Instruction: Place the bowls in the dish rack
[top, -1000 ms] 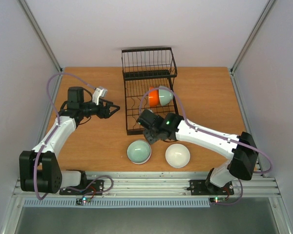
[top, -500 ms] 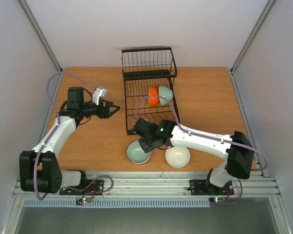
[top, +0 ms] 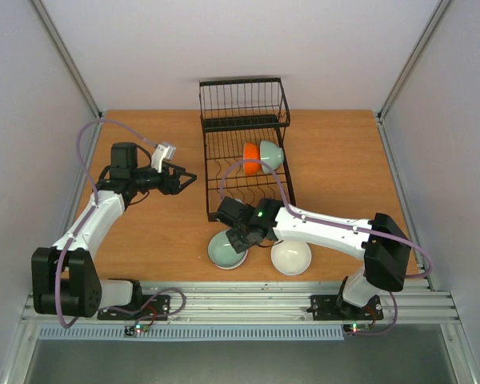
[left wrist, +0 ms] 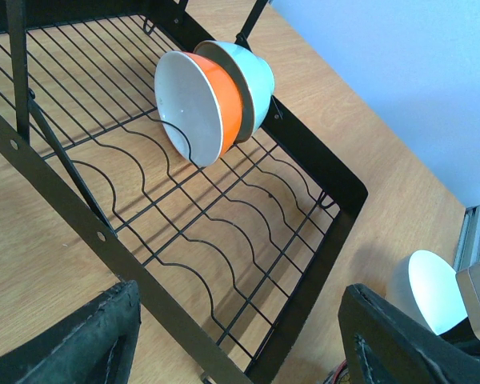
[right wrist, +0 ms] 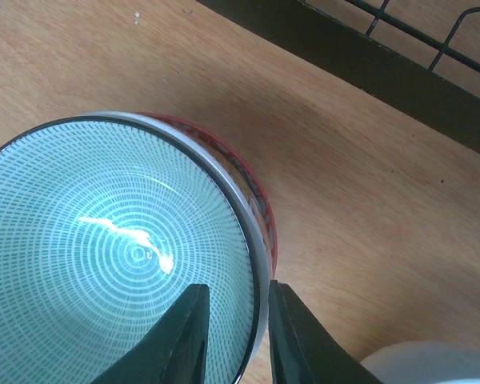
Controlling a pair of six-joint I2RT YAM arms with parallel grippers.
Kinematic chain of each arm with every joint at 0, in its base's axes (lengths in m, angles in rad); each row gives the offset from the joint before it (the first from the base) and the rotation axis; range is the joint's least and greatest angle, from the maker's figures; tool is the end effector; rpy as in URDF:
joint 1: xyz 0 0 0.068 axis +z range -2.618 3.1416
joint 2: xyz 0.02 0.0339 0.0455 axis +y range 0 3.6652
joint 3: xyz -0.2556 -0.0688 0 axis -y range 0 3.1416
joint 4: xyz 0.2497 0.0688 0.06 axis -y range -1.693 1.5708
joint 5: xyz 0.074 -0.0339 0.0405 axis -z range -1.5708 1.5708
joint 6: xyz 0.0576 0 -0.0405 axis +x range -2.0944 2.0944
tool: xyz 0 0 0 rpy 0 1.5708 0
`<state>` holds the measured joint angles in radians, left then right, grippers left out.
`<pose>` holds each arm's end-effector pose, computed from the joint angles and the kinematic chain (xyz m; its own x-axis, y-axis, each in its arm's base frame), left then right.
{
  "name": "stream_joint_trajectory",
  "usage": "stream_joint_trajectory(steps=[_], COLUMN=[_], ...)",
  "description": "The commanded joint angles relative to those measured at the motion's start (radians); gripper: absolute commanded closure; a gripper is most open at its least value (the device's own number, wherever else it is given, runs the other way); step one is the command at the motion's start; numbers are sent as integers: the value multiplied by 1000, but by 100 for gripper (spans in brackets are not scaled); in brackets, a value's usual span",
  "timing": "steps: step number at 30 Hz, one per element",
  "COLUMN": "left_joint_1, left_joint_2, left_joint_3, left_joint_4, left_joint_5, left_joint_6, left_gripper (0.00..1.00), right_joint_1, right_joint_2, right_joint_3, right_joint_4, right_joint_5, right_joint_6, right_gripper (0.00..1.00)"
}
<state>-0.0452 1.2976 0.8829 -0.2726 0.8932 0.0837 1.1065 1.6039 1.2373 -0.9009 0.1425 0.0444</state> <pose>0.2865 -0.0579 0.2441 -0.5789 0.0787 -0.8116 0.6807 0.5946 -0.4279 0.1516 0.2844 0.2104 -0.4654 -0.8311 -0.3044 -0.8463 0.5186 -0.1221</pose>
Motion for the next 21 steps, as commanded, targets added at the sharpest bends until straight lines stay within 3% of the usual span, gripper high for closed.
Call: stream_joint_trajectory(steps=[1,12,21], left_joint_1=[5,4,5], left_joint_2=[-15,-15,-14], left_joint_3=[13,13,14], left_joint_4=[20,20,20], left_joint_5=[18,16,16], left_joint_6=[14,14,14], left_gripper=[32,32,32], right_joint_1=[9,10,10], right_joint_2=[14,25,7], right_joint_3=[-10,-21,-19], right_joint_4=[17,19,14], right_joint_5=[-6,-13,-2], right_joint_6=[14,15,15], right_gripper=[77,83,99])
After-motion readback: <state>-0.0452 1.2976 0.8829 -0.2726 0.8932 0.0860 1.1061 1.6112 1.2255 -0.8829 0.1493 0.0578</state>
